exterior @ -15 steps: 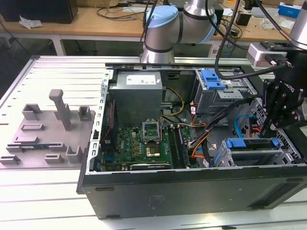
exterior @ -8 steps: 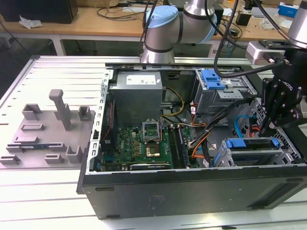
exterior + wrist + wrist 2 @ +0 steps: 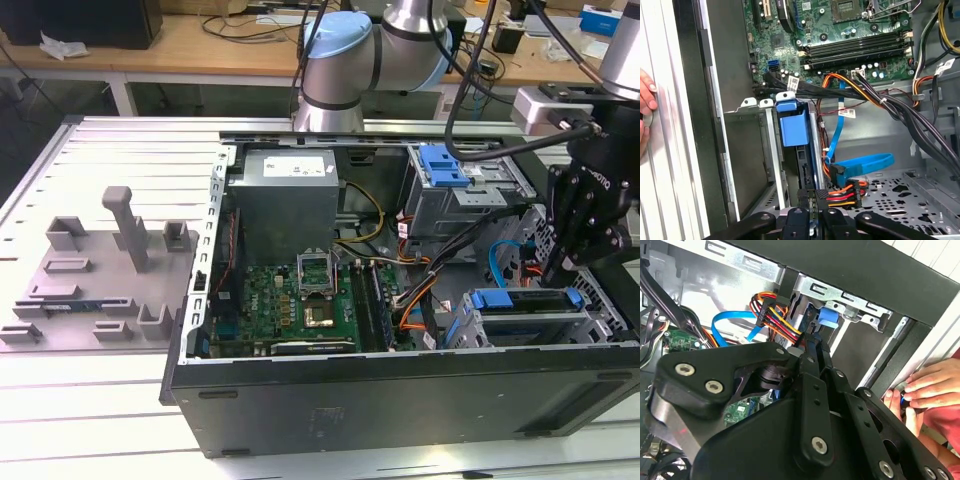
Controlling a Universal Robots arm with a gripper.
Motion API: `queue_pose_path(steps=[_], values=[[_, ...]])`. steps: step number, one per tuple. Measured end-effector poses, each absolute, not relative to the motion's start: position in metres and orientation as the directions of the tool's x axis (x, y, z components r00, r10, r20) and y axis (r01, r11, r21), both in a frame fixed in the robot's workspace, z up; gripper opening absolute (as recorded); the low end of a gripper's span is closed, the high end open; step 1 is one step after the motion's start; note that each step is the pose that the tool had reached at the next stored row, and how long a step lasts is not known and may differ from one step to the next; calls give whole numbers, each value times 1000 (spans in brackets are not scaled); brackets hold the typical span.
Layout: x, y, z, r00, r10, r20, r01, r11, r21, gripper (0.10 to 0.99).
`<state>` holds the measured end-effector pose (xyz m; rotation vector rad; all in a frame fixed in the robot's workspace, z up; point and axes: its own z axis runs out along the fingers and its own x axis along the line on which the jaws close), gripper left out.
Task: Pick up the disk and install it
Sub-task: 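Insert the first disk wire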
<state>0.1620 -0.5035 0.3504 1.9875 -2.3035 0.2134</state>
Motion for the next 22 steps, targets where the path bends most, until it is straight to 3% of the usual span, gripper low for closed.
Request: queue_pose_path(steps=[22], values=[[163, -502, 349, -171, -971, 165, -985, 166, -47, 169]])
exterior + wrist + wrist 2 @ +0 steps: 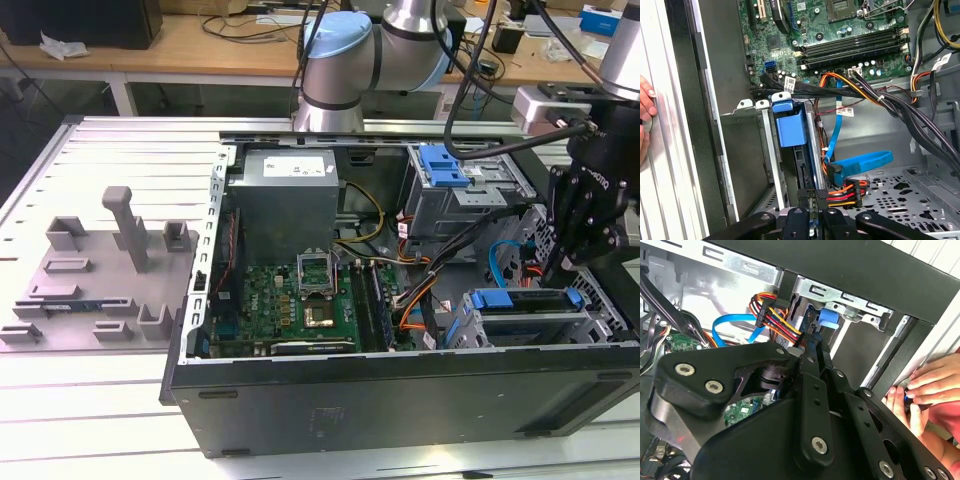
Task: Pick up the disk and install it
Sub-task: 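Insert the first disk wire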
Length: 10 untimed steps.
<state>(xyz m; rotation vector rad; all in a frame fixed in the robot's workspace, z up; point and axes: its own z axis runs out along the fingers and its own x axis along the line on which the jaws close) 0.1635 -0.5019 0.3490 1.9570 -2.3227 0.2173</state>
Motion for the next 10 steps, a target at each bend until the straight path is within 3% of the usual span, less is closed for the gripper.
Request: queue_pose_path(steps=[10], values=[[163, -502, 348, -169, -971, 167, -985, 163, -47, 169]])
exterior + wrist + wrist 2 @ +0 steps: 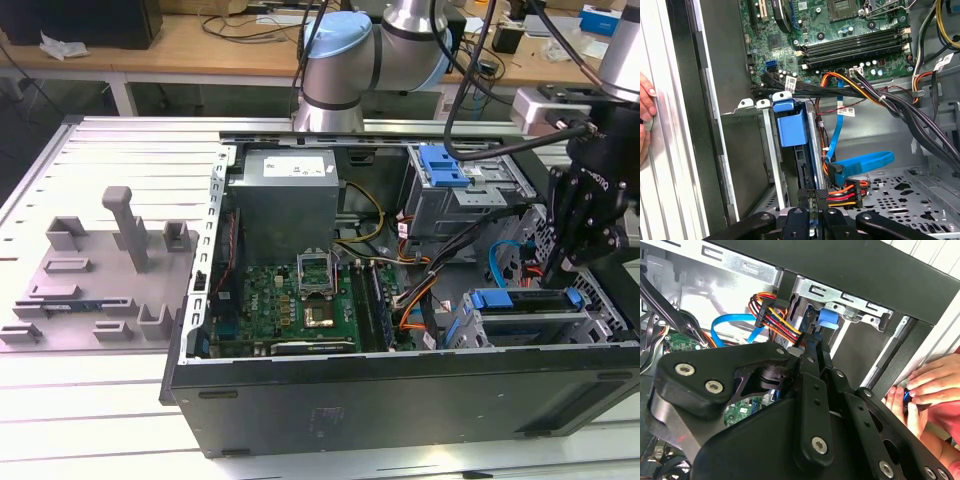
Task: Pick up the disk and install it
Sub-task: 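Insert the first disk wire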
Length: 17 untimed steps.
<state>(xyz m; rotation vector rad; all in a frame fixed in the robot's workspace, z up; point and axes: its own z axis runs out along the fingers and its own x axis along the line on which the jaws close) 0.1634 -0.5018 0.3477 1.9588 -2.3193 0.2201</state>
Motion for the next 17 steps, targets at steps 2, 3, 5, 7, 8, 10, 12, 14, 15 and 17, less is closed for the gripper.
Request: queue_pose_path(steps=[2, 3, 5, 7, 8, 10, 12, 14, 15, 17], values=[[163, -502, 347, -169, -971, 167, -985, 163, -47, 169], [163, -502, 347, -169, -971, 168, -985, 163, -47, 169], [163, -502, 346, -169, -971, 168, -985, 163, -47, 169], [163, -502, 346, -169, -971, 168, -985, 163, -47, 169], [163, -502, 346, -169, -971, 168, -985, 163, -47, 169], [163, -502, 345, -169, -971, 168, -985, 163, -47, 169], [163, -502, 345, -169, -971, 168, -985, 163, -47, 169], [163, -502, 345, -169, -971, 169, -985, 163, -47, 169], [163, -502, 344, -169, -971, 169, -985, 163, -47, 169], [163, -502, 344, -169, -971, 169, -985, 163, -47, 169]])
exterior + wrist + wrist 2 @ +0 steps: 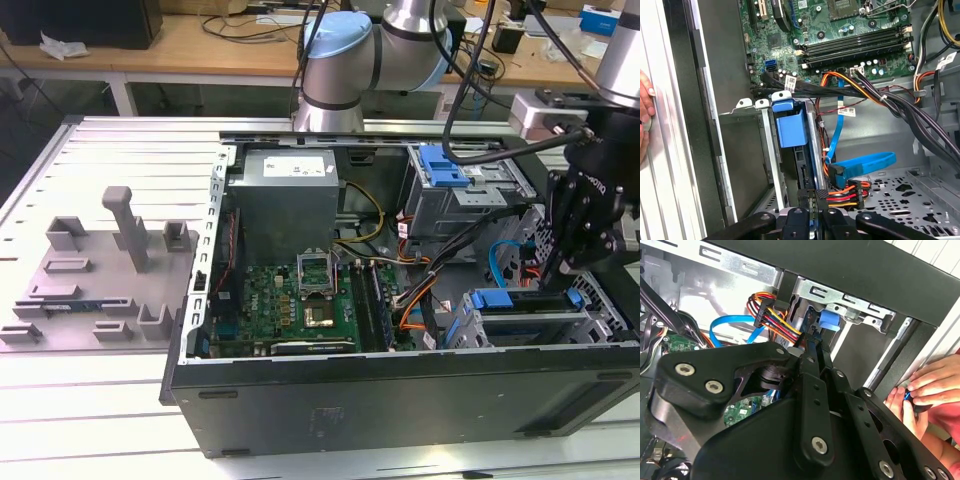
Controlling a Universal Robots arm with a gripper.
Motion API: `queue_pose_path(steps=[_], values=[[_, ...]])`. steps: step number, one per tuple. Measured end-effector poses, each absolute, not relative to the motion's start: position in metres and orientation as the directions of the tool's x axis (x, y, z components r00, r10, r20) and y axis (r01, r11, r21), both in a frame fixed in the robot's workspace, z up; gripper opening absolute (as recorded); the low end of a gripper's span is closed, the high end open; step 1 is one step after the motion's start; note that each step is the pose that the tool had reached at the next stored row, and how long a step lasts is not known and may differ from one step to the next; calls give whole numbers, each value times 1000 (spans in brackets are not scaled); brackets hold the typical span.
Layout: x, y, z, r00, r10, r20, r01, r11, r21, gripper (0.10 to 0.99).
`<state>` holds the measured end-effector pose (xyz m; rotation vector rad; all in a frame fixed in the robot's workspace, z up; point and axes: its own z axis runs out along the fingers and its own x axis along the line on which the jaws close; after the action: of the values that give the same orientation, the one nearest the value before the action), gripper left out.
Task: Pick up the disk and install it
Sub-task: 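Insert the first disk wire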
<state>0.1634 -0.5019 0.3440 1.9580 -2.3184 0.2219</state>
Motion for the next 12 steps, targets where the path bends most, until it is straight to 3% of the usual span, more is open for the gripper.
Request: queue_pose_path(steps=[12], values=[[163, -502, 340, -169, -970, 172, -985, 163, -48, 169]])
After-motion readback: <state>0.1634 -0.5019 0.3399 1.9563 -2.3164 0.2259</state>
